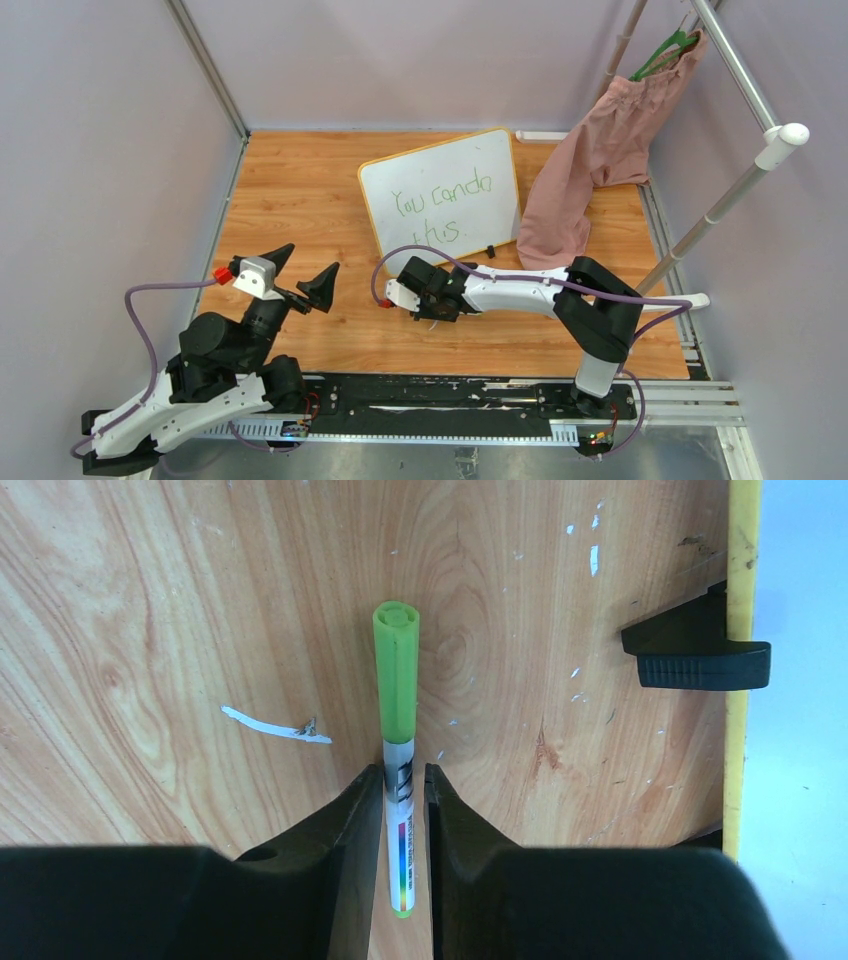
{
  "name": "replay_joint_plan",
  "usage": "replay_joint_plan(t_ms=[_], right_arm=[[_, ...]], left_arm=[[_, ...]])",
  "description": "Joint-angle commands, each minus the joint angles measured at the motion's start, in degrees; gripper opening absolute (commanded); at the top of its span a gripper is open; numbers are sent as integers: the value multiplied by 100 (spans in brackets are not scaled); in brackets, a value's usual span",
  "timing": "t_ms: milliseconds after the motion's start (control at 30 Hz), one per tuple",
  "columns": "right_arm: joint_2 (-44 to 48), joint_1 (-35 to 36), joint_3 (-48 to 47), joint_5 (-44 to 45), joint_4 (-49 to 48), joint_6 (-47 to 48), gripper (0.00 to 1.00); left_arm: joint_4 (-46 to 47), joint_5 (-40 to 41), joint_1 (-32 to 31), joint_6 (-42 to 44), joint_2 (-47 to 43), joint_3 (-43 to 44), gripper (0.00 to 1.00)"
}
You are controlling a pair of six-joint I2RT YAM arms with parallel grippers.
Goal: Write a sentence on the whiteboard
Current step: Place the whiteboard marker at the center of the board.
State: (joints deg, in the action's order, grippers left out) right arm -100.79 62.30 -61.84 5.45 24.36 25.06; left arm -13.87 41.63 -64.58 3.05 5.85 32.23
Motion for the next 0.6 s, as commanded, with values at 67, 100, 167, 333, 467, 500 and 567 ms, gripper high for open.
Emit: replay_joint_plan(t_ms=[67, 100, 167, 333, 467, 500, 567], right_arm=[[-236, -103, 76, -171, 192, -98, 26], [-231, -104, 72, -170, 192, -98, 26], [-235, -112, 61, -167, 192, -98, 26], [-221, -147, 63, -200, 177, -106, 27], [-215, -181, 85, -237, 133, -124, 27], [-204, -188, 91, -231, 126, -132, 27], [-168, -194, 93, -185, 110, -133, 28]], left_arm=[[14, 14, -2, 38, 57, -8, 100], [15, 18, -2, 33, 64, -13, 100], [16, 12, -2, 37, 57, -6, 100], [16, -1, -2, 33, 66, -13, 100], [6, -5, -2, 27, 70, -8, 100], [-1, -5, -2, 28, 74, -13, 100], [-2, -5, -2, 24, 74, -10, 100]])
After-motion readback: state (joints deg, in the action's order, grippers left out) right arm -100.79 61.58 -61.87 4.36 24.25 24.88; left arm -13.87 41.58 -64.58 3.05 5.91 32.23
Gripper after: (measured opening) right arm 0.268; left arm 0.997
